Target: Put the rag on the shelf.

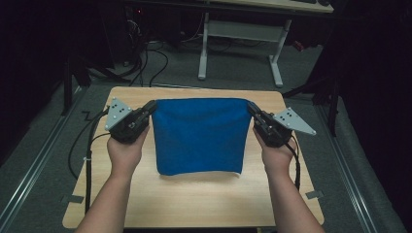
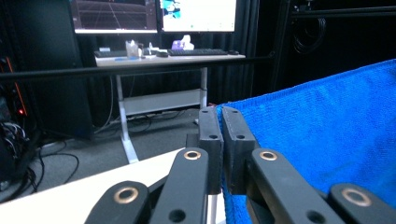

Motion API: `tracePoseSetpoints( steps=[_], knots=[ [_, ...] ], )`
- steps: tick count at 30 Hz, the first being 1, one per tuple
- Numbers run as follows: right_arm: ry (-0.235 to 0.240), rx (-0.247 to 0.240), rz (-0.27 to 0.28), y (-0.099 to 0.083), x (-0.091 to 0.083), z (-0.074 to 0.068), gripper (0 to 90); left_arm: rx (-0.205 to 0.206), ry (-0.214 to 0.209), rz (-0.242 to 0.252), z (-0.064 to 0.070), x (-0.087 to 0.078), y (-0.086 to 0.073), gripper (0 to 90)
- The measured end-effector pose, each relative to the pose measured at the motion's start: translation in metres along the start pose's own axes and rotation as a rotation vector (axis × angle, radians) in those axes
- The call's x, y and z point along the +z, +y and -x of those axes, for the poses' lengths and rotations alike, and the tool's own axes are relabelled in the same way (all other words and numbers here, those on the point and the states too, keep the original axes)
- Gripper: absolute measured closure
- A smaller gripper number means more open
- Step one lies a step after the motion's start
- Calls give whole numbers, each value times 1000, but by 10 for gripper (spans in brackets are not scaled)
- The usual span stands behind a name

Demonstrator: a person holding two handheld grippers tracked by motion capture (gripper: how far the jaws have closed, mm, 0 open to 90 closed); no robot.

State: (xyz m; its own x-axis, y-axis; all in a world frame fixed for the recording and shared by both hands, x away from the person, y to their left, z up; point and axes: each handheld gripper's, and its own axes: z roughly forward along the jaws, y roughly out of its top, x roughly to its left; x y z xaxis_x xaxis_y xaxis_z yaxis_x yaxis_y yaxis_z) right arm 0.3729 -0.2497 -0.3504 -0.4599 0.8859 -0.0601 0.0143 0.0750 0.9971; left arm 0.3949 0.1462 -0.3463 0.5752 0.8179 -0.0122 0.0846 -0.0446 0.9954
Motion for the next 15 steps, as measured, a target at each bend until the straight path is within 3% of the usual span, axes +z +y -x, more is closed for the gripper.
tracePoseSetpoints(
  steps=[6, 12, 15],
  knots=[
    [-5, -2, 13, 12, 5, 2, 889, 24, 7, 10, -5, 7, 14, 878],
    [-20, 6, 7, 26, 20, 13, 889, 30, 4, 19, -18, 26, 25, 879],
    [-31, 24, 16, 32, 34, 23, 890, 21, 11, -7, -29, 44, 29, 880]
  ],
)
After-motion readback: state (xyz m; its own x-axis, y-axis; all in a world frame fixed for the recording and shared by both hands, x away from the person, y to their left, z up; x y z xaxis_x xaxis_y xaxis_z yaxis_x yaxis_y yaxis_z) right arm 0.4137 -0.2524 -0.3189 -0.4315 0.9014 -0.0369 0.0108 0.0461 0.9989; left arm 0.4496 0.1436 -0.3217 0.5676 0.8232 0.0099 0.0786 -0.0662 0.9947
